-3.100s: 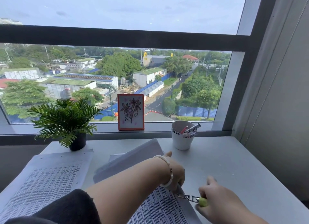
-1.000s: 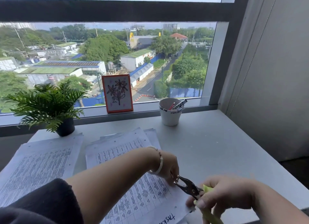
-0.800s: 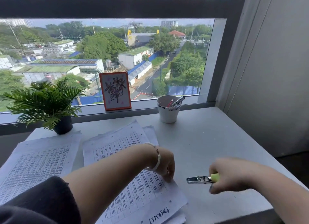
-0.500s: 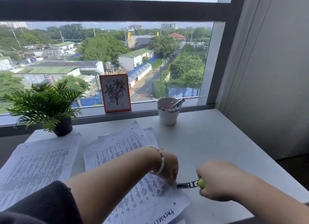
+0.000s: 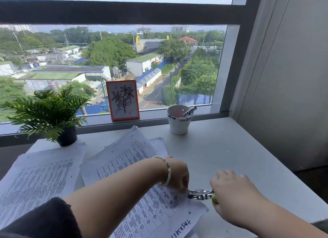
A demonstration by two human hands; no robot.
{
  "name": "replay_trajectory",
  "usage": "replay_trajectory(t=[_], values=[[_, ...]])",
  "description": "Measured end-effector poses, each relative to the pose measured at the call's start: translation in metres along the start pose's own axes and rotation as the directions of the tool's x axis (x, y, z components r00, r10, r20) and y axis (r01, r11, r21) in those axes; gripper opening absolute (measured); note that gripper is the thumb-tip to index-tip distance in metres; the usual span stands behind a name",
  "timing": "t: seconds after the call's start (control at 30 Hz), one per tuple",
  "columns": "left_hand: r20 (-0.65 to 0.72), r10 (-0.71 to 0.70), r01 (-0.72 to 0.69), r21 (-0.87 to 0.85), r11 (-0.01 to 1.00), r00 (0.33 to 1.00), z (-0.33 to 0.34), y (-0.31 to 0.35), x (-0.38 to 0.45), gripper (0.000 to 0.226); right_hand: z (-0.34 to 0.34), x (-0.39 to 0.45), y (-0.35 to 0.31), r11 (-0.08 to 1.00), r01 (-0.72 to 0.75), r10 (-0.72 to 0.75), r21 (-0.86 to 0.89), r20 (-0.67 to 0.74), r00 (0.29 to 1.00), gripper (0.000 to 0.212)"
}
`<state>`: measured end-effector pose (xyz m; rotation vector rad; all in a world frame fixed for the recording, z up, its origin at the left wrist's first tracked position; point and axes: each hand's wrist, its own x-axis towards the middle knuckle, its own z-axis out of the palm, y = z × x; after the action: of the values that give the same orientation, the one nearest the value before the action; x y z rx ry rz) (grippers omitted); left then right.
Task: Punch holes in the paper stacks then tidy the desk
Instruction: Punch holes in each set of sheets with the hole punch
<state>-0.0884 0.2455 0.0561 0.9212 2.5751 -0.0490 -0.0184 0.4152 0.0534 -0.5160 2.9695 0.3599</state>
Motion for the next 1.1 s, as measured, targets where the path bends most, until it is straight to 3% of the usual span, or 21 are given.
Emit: replay_trajectory(t=[0.2,0.37,0.4,0.47,0.57,0.73,1.1], values=[[0.024,-0.025,0.026,-0.038,0.999,0.999,-0.001,0.001,-0.001,0.026,0.002,0.003,-0.001,0.998,-0.034,0.035,-0.054,0.013,0.999,0.014],[0.053,-0.022,0.028,-0.115,0.993,0.998,-0.001,-0.001,-0.002,0.029,0.003,0.003,0.0,0.999,0.043,-0.044,-0.034,-0.044,0.998,0.054],[0.052,-0.018,0.023,-0.116,0.993,0.999,-0.001,-0.001,-0.003,0.029,-0.001,0.001,-0.001,0.998,0.055,-0.055,-0.009,0.016,0.998,0.051],[0.041,-0.003,0.009,-0.127,0.992,0.999,-0.001,0.001,-0.003,0.027,0.002,0.002,0.002,1.0,0.018,-0.018,0.007,-0.038,0.999,0.026],[0.038,0.013,-0.007,-0.155,0.988,0.999,-0.003,0.004,-0.002,0.024,-0.003,0.01,0.012,0.999,0.009,-0.015,0.051,0.11,0.994,0.008],[0.03,0.028,-0.024,-0.129,0.991,0.999,-0.008,0.008,-0.002,0.027,-0.011,0.017,0.017,0.997,0.032,-0.051,0.075,0.269,0.962,0.012],[0.035,0.03,-0.029,-0.019,0.999,0.999,-0.009,0.01,0.0,0.022,0.002,0.014,0.02,0.98,-0.078,0.022,0.181,0.294,0.956,0.03]])
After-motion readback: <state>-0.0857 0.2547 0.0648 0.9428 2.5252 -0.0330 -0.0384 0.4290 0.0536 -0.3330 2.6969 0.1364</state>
